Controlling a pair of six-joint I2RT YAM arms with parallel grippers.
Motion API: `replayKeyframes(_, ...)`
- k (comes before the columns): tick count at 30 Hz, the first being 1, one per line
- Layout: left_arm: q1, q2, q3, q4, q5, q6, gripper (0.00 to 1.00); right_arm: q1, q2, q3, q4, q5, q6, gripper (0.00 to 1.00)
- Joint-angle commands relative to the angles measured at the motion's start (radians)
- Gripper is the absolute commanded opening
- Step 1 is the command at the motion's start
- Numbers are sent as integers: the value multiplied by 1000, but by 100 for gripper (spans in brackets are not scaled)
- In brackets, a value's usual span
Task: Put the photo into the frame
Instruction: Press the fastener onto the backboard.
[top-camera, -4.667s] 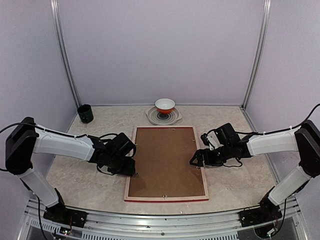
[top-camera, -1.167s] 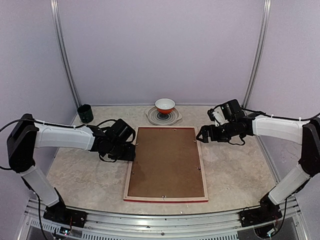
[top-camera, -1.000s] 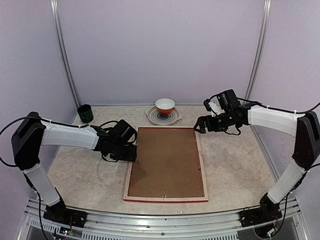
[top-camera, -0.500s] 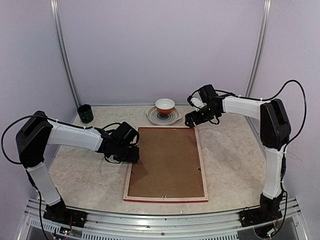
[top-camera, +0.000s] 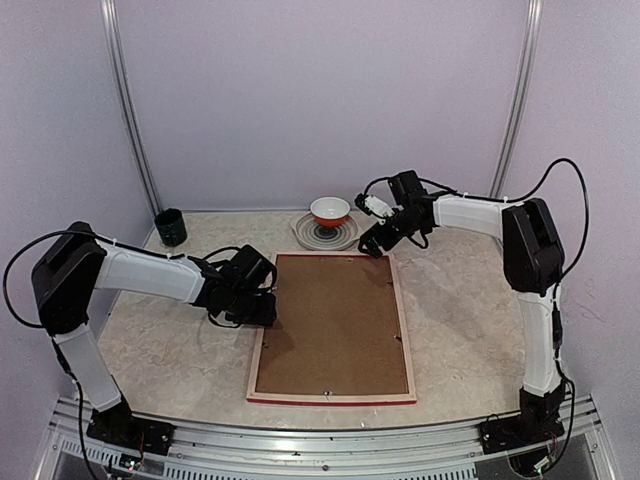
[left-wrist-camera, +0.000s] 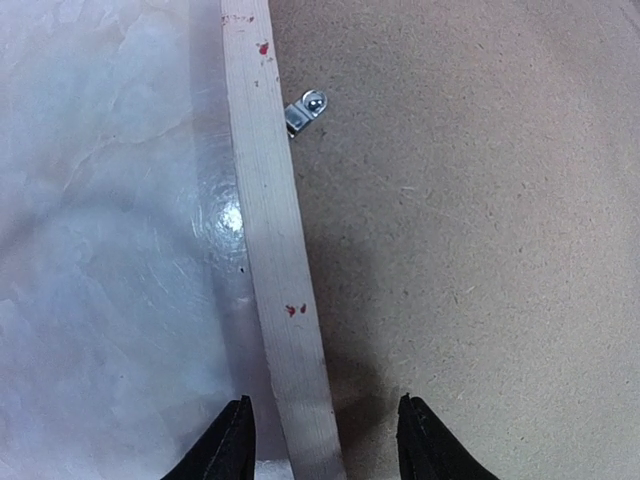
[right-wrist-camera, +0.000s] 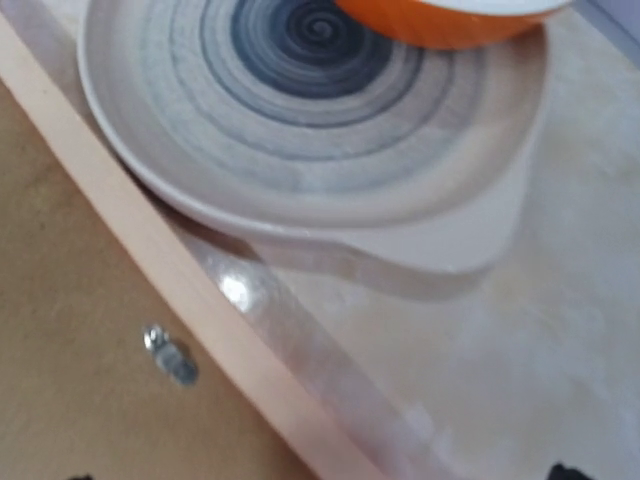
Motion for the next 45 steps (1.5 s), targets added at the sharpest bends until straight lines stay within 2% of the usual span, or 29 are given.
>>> replayKeyframes(1, 19, -7, -10, 14, -5, 16, 48, -6, 83, 57, 16, -65, -35, 98)
replayKeyframes(17, 41, 11, 8, 8, 0, 16, 48, -6, 151, 97, -13, -113, -124, 94)
replayKeyframes(21, 41, 15, 10, 14, 9, 16, 41, -6, 161, 94, -2, -133, -127, 92)
replayKeyframes(22, 41, 19, 11, 16, 16, 17, 33, -6, 164, 97, 3, -136, -126, 92)
replayKeyframes(24, 41, 24, 13, 21, 29, 16, 27, -6, 175, 106, 10, -142, -123, 91)
replayKeyframes(33, 34, 37, 6, 30, 44, 9, 26, -6, 249, 195, 5, -108, -136, 90)
replayKeyframes(41, 27, 52, 10, 31, 48, 12, 26, -6, 272, 247, -12, -123, -150, 74)
replayKeyframes(45, 26, 55, 13, 33, 52, 10, 26, -6, 276, 252, -13, -139, -145, 73)
